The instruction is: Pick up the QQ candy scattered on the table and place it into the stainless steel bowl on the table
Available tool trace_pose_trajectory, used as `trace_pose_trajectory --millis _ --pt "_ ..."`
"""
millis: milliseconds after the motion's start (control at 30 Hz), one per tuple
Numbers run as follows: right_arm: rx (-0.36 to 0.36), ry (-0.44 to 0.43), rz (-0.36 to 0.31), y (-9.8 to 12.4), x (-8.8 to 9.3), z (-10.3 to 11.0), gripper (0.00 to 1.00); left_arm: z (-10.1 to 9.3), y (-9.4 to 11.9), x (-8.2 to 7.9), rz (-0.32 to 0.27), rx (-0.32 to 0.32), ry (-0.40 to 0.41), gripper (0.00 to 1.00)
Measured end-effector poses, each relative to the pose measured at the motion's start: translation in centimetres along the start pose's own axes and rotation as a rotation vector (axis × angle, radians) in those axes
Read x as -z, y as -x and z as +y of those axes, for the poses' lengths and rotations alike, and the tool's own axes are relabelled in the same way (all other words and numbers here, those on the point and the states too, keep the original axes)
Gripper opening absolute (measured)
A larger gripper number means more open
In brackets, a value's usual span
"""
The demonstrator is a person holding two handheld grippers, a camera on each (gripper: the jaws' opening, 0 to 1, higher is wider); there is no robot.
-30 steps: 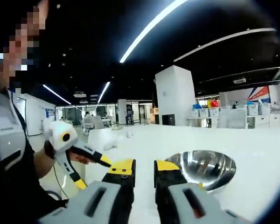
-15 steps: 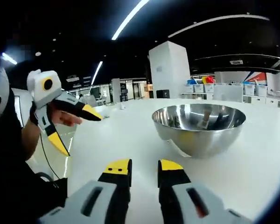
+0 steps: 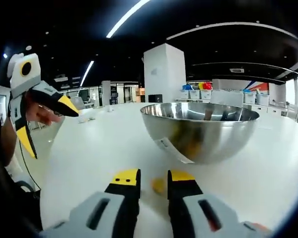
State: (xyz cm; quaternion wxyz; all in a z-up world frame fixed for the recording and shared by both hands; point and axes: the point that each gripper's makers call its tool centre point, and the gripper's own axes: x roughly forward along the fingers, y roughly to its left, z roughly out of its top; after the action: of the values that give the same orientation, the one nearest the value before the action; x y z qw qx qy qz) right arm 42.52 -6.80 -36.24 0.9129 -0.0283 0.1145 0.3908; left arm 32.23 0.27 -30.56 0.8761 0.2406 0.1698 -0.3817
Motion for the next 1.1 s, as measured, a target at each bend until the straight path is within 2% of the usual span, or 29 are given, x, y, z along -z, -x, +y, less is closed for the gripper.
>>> trace_pose_trajectory --millis 667,767,900,1100 --pt "0.016 0.088 0.032 -0.3 0.9 0.0 0.13 -0.1 0.0 0.1 -0.009 0.000 0.007 0.60" --pt "0.008 0.075 0.039 -0.3 1.0 0.0 0.09 -0.2 0.0 0.1 -0.010 0.000 0.006 0.60" --pt "0.009 0.093 0.044 -0.3 1.2 -0.1 0.08 -0.2 -0.1 0.2 -0.007 -0.001 0.006 0.60" --pt "0.013 0.075 0.044 -0.3 1.1 -0.2 0.07 -0.1 0.0 0.2 -0.006 0.000 0.007 0.60"
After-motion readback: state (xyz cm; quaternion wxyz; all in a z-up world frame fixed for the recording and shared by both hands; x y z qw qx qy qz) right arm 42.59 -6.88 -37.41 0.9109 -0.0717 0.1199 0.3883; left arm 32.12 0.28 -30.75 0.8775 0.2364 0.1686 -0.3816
